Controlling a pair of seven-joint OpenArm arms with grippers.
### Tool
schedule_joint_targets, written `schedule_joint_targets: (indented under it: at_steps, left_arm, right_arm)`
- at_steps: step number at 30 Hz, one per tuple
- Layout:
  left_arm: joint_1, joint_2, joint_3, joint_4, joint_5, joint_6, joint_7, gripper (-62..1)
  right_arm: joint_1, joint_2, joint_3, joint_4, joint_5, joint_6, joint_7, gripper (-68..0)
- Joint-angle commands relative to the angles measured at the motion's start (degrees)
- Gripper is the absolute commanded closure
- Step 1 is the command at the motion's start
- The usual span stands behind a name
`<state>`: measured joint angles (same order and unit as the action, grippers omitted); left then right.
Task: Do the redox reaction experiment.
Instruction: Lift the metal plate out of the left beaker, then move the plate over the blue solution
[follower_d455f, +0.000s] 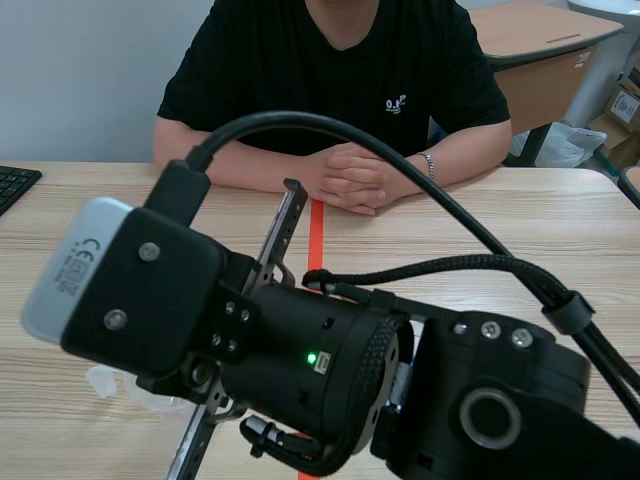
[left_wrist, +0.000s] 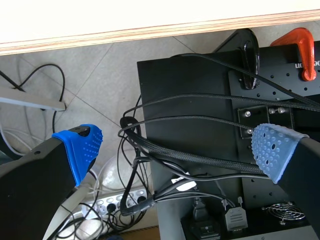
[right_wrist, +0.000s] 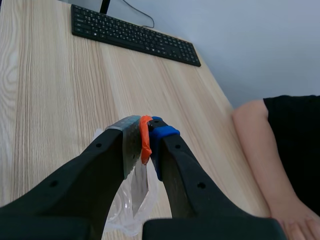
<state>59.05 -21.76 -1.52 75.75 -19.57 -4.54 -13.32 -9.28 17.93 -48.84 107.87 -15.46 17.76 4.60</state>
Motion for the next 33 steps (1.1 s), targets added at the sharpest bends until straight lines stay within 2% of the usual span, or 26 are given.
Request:
schedule_joint_targets:
  at_steps: [1,7,9,12,16,21,26,30,33]
  left_arm:
    - [0.28,-0.02,-0.33,1.07,-0.13,-0.09,-0.57,-62.3]
    - [0.28,-0.02,-0.33,1.07,-0.13,-0.09,-0.59,-62.1]
    - [0.26,-0.02,-0.33,1.07,-0.13,-0.09,-0.59,-58.5]
    - [0.26,-0.02,-0.33,1.07,-0.13,-0.09,-0.59,-54.2]
    - [0.26,-0.02,-0.33,1.07,-0.13,-0.09,-0.59,-50.1]
    - [0.26,-0.02,-0.33,1.09,-0.13,-0.09,-0.59,-41.0]
    - [0.24,-0.02,-0.33,1.09,-0.13,-0.09,-0.61,-34.2]
    - [0.24,-0.02,-0.33,1.09,-0.13,-0.09,-0.59,-30.1]
    - [0.24,-0.02,-0.33,1.09,-0.13,-0.09,-0.59,-24.8]
  right_arm:
    - [0.37,-0.13,0.15,2.84,0.66,-0.17,-0.61,-1.5]
    - [-0.79,0.0,1.05,9.42,0.66,-0.15,-4.17,-1.5]
    - [-2.23,0.02,2.25,11.78,0.66,-0.02,-4.5,-1.5]
    - [-4.72,0.02,4.55,15.43,0.66,1.95,-5.01,-1.5]
    - [-7.65,0.11,7.69,19.56,0.66,3.21,-6.56,-1.5]
    - [-10.19,2.32,11.78,22.97,0.96,4.59,-6.49,-1.5]
    - [-11.67,6.29,16.68,23.61,4.87,4.59,-5.05,-1.5]
    - [-12.98,9.6,22.16,23.63,9.97,4.61,-3.39,-1.5]
    - [-14.45,12.09,26.99,23.65,13.97,4.68,-1.55,-1.5]
